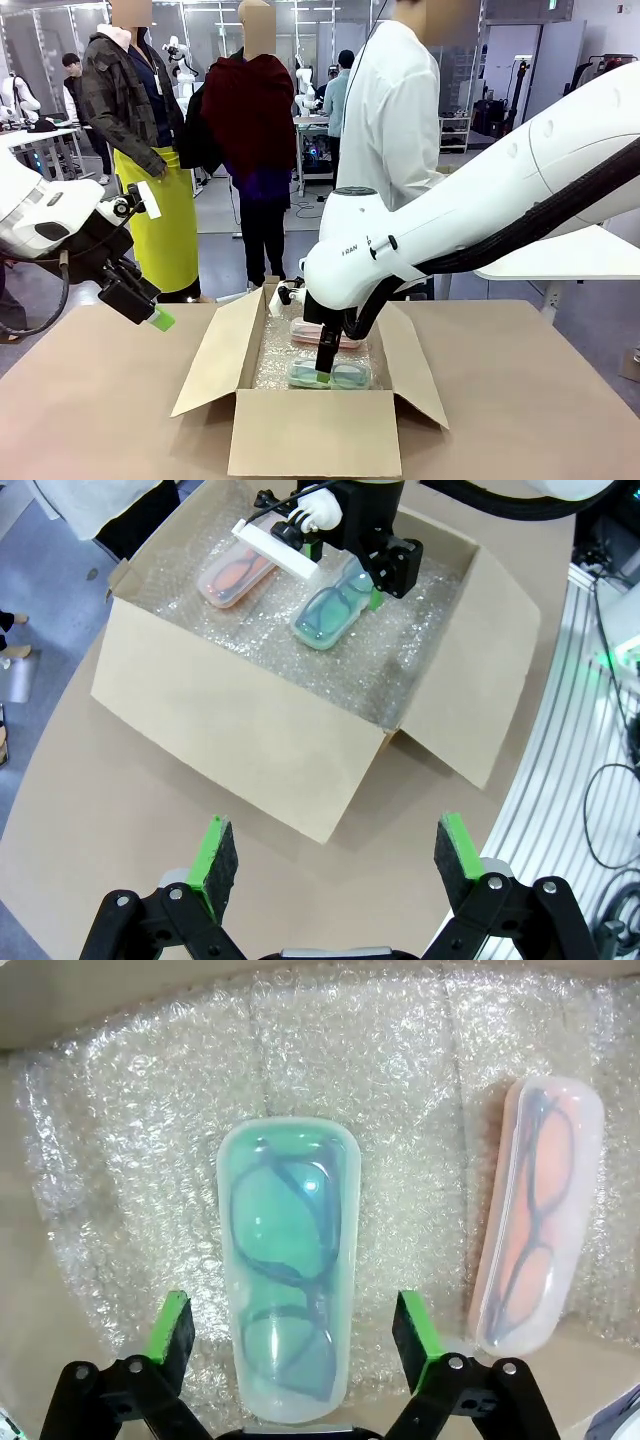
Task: Pack the glasses set securely to prepare it for shipping.
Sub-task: Put the Glasses case from the right side of the table into the Package Box, then position the Package Box on the left side of the table.
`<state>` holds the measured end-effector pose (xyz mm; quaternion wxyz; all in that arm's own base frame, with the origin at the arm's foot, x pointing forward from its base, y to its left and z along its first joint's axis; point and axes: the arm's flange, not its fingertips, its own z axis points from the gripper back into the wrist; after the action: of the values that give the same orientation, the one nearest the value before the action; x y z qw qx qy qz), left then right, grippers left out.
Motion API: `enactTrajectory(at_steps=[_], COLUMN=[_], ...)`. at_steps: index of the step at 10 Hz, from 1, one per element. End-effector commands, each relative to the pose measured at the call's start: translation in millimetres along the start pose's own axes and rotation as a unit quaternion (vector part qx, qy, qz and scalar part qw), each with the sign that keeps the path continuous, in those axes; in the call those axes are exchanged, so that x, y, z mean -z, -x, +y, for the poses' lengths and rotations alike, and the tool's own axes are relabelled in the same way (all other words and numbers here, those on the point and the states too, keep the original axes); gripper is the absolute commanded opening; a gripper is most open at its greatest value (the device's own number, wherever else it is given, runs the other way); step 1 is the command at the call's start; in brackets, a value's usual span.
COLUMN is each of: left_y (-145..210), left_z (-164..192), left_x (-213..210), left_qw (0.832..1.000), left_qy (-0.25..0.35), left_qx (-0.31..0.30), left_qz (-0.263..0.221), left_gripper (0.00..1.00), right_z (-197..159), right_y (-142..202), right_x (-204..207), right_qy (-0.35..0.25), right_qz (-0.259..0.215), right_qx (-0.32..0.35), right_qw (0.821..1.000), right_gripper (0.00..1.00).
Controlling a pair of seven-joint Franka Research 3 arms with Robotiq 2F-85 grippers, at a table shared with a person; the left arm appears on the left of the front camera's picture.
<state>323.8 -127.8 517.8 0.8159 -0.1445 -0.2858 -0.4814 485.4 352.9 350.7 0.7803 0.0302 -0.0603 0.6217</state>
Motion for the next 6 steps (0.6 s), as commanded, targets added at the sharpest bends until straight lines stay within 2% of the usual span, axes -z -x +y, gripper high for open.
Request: enactTrajectory(at_steps=[1, 6], left_y=[0.7, 0.7], left_z=[1.9, 1.9], left_x=[-0.8, -0.8], left_qw=[1.0, 1.0], left_qy=[0.005, 0.005], left_qx=[0.005, 0.005], left_qz=[-0.011, -0.011], left_gripper=[1.0, 1.0], right_z=[1.3, 1.3], right_y=[-1.1, -1.1], right_x=[-0.4, -0.4], right_qy=[-0.004, -0.004], right_qz=[-0.007, -0.007], right_qx=[-0.004, -0.004], right_qw=[1.0, 1.0], right_gripper=[1.0, 1.0])
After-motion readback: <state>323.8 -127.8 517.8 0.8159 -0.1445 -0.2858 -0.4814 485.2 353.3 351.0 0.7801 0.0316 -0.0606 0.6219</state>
